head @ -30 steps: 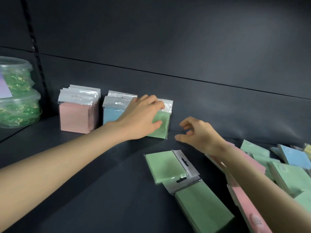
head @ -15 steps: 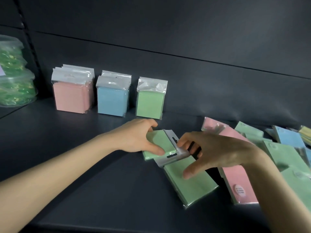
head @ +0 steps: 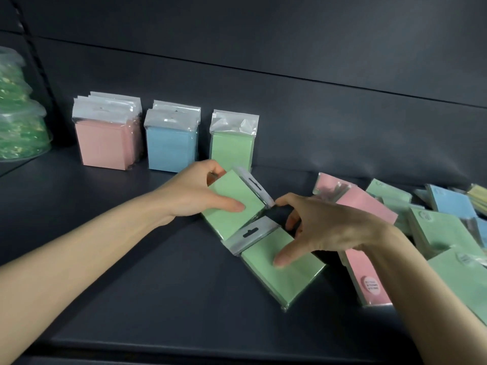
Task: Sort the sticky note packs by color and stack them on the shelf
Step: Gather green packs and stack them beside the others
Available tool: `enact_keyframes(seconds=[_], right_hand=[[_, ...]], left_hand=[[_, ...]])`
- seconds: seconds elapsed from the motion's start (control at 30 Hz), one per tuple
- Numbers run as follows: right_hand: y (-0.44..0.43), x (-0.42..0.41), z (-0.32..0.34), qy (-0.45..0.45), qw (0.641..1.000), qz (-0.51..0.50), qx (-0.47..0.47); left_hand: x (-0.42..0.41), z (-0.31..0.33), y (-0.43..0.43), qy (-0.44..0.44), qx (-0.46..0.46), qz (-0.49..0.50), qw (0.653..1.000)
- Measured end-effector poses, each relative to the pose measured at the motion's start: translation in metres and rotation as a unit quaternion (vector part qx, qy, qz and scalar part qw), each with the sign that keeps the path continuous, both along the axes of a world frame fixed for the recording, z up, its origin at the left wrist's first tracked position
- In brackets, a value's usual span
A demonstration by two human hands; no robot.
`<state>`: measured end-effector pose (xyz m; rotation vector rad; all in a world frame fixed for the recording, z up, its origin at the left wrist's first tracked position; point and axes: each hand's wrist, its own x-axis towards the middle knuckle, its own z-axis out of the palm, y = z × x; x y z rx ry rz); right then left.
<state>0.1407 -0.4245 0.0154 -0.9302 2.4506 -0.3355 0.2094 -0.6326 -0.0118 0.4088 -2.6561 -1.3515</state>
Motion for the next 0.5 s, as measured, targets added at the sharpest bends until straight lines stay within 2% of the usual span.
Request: enact_keyframes(seconds=[0.23, 0.37, 0.5], right_hand=[[-0.003, -0.003, -0.005, -0.021, 0.999, -0.021, -0.033], [-0.002, -0.012, -0.009, -0.043, 0.986, -0.064, -0.151], [-0.002, -0.019, -0.010, -0.054, 0.953, -0.119, -0.273]], left_hand=[[-0.002, -0.005, -0.004, 0.005, 0.069, 0.016, 0.997], [-0.003, -0.005, -0.003, 0.058, 0.135, 0.023, 0.989], [-0.004, -0.003, -0.002, 0.121, 0.167, 0.072, 0.976]])
